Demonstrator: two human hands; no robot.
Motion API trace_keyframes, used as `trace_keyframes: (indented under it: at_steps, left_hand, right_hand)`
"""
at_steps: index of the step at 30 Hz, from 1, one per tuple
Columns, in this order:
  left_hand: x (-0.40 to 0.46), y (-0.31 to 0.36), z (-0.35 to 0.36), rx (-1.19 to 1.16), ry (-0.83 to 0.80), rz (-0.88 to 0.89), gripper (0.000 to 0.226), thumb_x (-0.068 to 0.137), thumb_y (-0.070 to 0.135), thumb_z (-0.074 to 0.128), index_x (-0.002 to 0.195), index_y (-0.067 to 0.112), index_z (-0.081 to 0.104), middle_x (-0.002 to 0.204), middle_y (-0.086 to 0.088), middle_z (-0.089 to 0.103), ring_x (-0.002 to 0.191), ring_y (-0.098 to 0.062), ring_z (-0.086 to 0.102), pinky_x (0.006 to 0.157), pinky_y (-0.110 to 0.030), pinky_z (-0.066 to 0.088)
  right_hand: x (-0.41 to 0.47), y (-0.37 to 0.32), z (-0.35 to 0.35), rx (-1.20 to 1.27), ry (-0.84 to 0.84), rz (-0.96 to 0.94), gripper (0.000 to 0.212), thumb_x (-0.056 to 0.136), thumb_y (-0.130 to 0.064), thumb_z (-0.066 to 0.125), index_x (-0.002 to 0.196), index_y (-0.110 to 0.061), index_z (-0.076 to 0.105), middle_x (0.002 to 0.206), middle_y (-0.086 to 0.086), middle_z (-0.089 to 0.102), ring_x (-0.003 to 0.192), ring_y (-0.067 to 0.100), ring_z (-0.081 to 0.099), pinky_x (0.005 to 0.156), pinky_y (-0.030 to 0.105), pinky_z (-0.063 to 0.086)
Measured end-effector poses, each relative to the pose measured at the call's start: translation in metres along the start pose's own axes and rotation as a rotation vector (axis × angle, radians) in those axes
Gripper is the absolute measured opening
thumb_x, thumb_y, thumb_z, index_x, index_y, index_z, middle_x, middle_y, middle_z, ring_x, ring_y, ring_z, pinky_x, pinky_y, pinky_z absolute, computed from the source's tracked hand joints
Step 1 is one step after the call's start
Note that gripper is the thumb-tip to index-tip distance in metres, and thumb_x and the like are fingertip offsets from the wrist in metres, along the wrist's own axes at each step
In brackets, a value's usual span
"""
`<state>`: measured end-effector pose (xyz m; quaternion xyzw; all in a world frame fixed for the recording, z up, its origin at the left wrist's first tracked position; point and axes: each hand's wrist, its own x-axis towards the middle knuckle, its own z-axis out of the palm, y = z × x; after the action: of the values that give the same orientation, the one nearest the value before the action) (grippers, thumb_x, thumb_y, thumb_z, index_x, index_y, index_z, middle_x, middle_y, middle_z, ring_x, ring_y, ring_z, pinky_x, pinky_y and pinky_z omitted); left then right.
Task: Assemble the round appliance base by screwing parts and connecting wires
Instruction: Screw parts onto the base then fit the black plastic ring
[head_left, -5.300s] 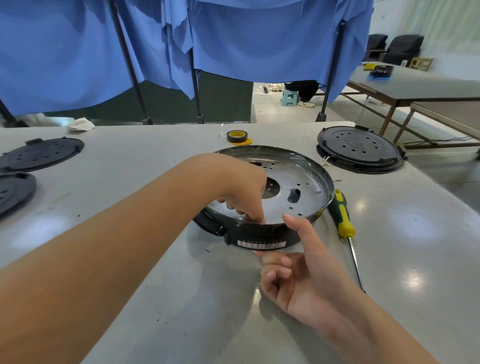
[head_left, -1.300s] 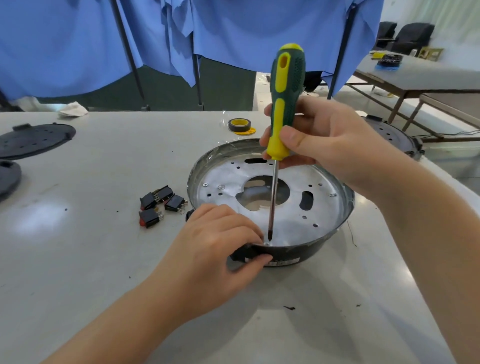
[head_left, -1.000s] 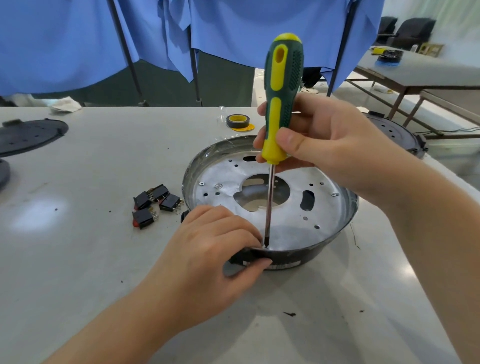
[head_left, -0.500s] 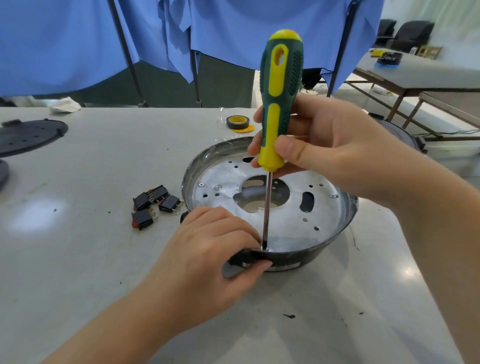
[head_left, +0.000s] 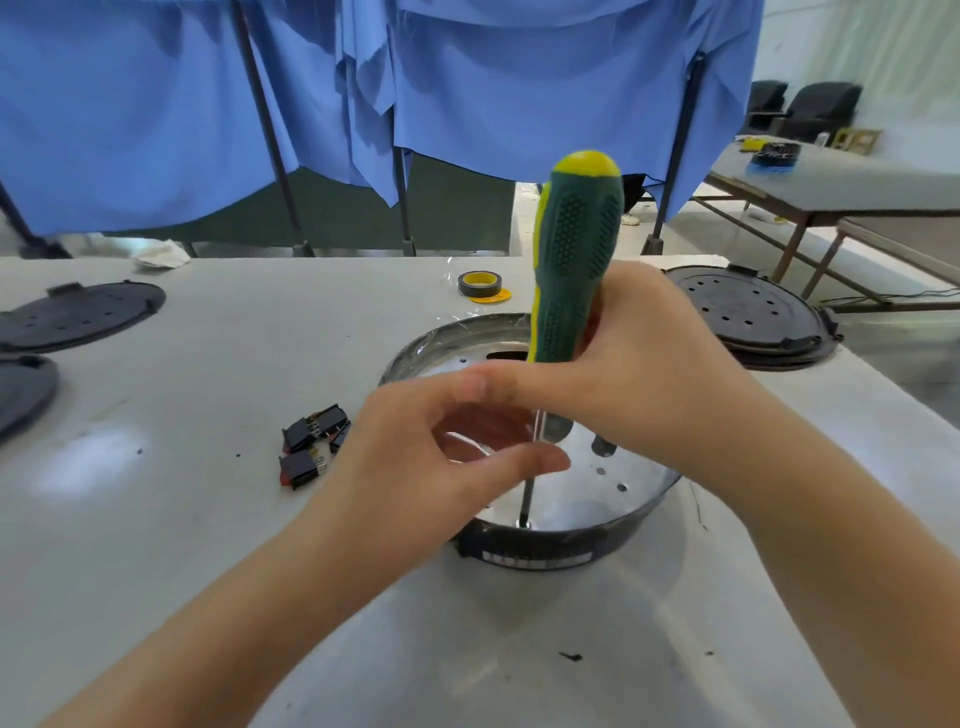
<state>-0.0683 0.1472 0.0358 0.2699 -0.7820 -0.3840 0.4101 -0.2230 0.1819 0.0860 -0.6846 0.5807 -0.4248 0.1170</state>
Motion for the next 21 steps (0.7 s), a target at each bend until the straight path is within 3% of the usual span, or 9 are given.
trace_keyframes:
  at_steps: [2, 5, 8, 10, 12, 14, 17, 19, 21]
  left_hand:
    - [0.011, 0.009, -0.002, 0.016, -0.036, 0.016, 0.013, 0.066, 0.018, 0.085, 0.068, 0.026, 0.074, 0.065, 0.012, 0.072, 0.061, -0.003, 0.068, 0.052, -0.007, 0.045]
    - [0.026, 0.018, -0.005, 0.12, -0.092, -0.009, 0.016, 0.058, 0.024, 0.083, 0.054, 0.019, 0.068, 0.052, 0.006, 0.065, 0.048, -0.006, 0.057, 0.047, -0.008, 0.038]
    - [0.035, 0.021, -0.007, 0.064, -0.174, -0.072, 0.011, 0.059, 0.013, 0.079, 0.053, 0.016, 0.07, 0.054, 0.001, 0.068, 0.049, -0.006, 0.062, 0.046, -0.01, 0.043]
    - [0.039, 0.022, -0.01, 0.073, -0.243, -0.06, 0.021, 0.065, 0.006, 0.078, 0.055, 0.022, 0.071, 0.056, 0.002, 0.069, 0.052, -0.006, 0.065, 0.048, -0.012, 0.046]
    - [0.044, 0.02, -0.013, 0.081, -0.309, -0.063, 0.022, 0.069, 0.005, 0.078, 0.063, 0.026, 0.073, 0.061, 0.003, 0.071, 0.059, -0.008, 0.069, 0.054, -0.015, 0.052]
    - [0.048, 0.017, -0.017, 0.06, -0.364, -0.107, 0.013, 0.073, 0.006, 0.078, 0.077, 0.018, 0.075, 0.071, -0.004, 0.075, 0.07, -0.019, 0.073, 0.067, -0.029, 0.06]
    - [0.052, 0.015, -0.022, 0.017, -0.438, -0.195, 0.014, 0.076, 0.005, 0.076, 0.089, 0.009, 0.073, 0.082, -0.008, 0.076, 0.08, -0.025, 0.074, 0.078, -0.04, 0.06]
    - [0.053, 0.015, -0.024, -0.012, -0.483, -0.227, 0.019, 0.077, 0.001, 0.074, 0.094, 0.009, 0.07, 0.085, -0.005, 0.077, 0.082, -0.022, 0.074, 0.078, -0.038, 0.06]
    - [0.054, 0.016, -0.026, -0.036, -0.517, -0.24, 0.027, 0.079, -0.002, 0.072, 0.103, 0.008, 0.067, 0.088, -0.003, 0.077, 0.085, -0.021, 0.074, 0.078, -0.037, 0.06]
  right_hand:
    - [-0.001, -0.002, -0.001, -0.083, 0.022, 0.062, 0.073, 0.047, -0.075, 0.071, 0.065, -0.01, 0.045, 0.06, 0.005, 0.058, 0.045, 0.018, 0.054, 0.038, 0.037, 0.048]
    - [-0.001, -0.001, 0.0, -0.135, 0.03, 0.124, 0.077, 0.044, -0.081, 0.067, 0.062, -0.01, 0.044, 0.053, 0.0, 0.056, 0.045, 0.016, 0.055, 0.038, 0.038, 0.049]
    - [0.0, 0.002, 0.001, -0.198, 0.047, 0.129, 0.076, 0.046, -0.085, 0.062, 0.058, -0.013, 0.043, 0.053, -0.007, 0.056, 0.043, 0.009, 0.052, 0.036, 0.028, 0.046]
    - [0.001, 0.005, 0.0, -0.229, 0.036, 0.12, 0.071, 0.05, -0.085, 0.058, 0.058, -0.016, 0.043, 0.055, -0.009, 0.057, 0.044, 0.006, 0.052, 0.036, 0.019, 0.041]
    - [0.002, 0.007, -0.004, -0.146, -0.048, 0.118, 0.063, 0.057, -0.081, 0.058, 0.069, -0.02, 0.052, 0.062, -0.004, 0.061, 0.054, 0.006, 0.057, 0.044, 0.019, 0.047]
    - [0.004, 0.009, -0.013, 0.059, -0.207, 0.114, 0.055, 0.067, -0.07, 0.062, 0.095, -0.023, 0.06, 0.084, -0.005, 0.069, 0.077, 0.002, 0.066, 0.065, 0.018, 0.054]
    - [0.005, 0.013, -0.028, 0.408, -0.357, 0.089, 0.049, 0.082, -0.028, 0.069, 0.127, -0.017, 0.053, 0.118, -0.002, 0.067, 0.109, 0.008, 0.064, 0.093, 0.026, 0.052]
    - [0.004, 0.015, -0.033, 0.533, -0.376, 0.054, 0.054, 0.083, -0.005, 0.06, 0.135, -0.008, 0.046, 0.126, 0.008, 0.064, 0.116, 0.018, 0.061, 0.099, 0.036, 0.049]
    - [0.004, 0.014, -0.033, 0.552, -0.351, 0.037, 0.056, 0.085, 0.005, 0.059, 0.137, -0.007, 0.044, 0.124, 0.014, 0.064, 0.113, 0.027, 0.062, 0.099, 0.044, 0.049]
